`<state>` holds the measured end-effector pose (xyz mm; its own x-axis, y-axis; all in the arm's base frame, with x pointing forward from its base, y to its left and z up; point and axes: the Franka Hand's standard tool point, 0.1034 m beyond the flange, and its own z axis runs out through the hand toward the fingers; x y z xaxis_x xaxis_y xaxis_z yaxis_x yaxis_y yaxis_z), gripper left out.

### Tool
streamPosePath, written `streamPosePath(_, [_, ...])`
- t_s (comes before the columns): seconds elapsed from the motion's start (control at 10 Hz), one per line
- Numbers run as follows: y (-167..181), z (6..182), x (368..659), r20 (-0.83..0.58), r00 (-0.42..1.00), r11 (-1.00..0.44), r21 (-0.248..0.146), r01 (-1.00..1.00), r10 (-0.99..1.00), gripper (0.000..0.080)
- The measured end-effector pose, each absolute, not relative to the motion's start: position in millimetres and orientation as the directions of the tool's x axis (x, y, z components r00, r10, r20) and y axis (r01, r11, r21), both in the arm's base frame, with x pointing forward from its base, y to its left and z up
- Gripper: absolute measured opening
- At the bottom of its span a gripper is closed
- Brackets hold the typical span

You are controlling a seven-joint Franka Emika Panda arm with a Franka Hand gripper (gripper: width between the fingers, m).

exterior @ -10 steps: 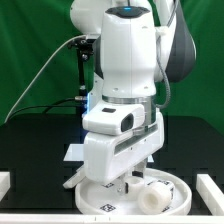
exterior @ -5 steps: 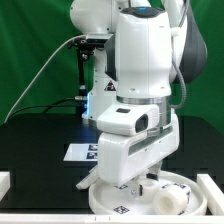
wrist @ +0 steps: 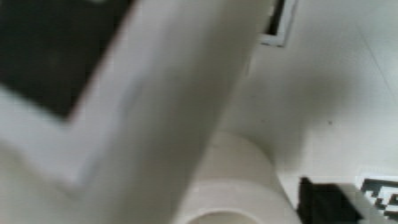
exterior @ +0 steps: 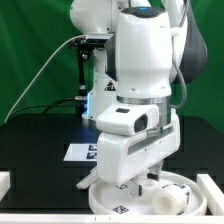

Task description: Assemble round table

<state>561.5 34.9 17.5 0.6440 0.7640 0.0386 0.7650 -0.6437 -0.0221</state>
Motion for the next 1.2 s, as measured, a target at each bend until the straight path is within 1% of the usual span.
streamPosePath(0.1, [35,17.5,561,0.039,0.644,-0.644,-0.022,0.765,0.764,0.057])
streamPosePath(0.2, [35,17.9,562,0.039,0.644,-0.644,-0.022,0.765,0.764,0.0634])
streamPosePath(0.3, [38,26.2,565,0.041,0.669,-0.669,-0.019,0.743,0.742,0.0634])
streamPosePath(0.4, [42,43.0,569,0.043,0.7,-0.7,-0.015,0.714,0.713,0.0647])
streamPosePath(0.5, [46,57.2,574,0.025,0.741,-0.741,-0.029,0.671,0.671,0.0647])
streamPosePath(0.6, [49,65.1,582,0.018,0.745,-0.744,-0.036,0.667,0.667,0.0649])
streamPosePath(0.7, [48,60.8,582,0.027,0.742,-0.742,-0.03,0.67,0.67,0.0649])
streamPosePath(0.8, [48,58.9,580,0.022,0.748,-0.747,-0.034,0.664,0.663,0.0649])
streamPosePath(1.0, [48,59.5,580,0.023,0.759,-0.758,-0.034,0.651,0.651,0.0649])
streamPosePath(1.2, [53,71.4,592,0.02,0.897,-0.896,-0.044,0.442,0.441,0.0649])
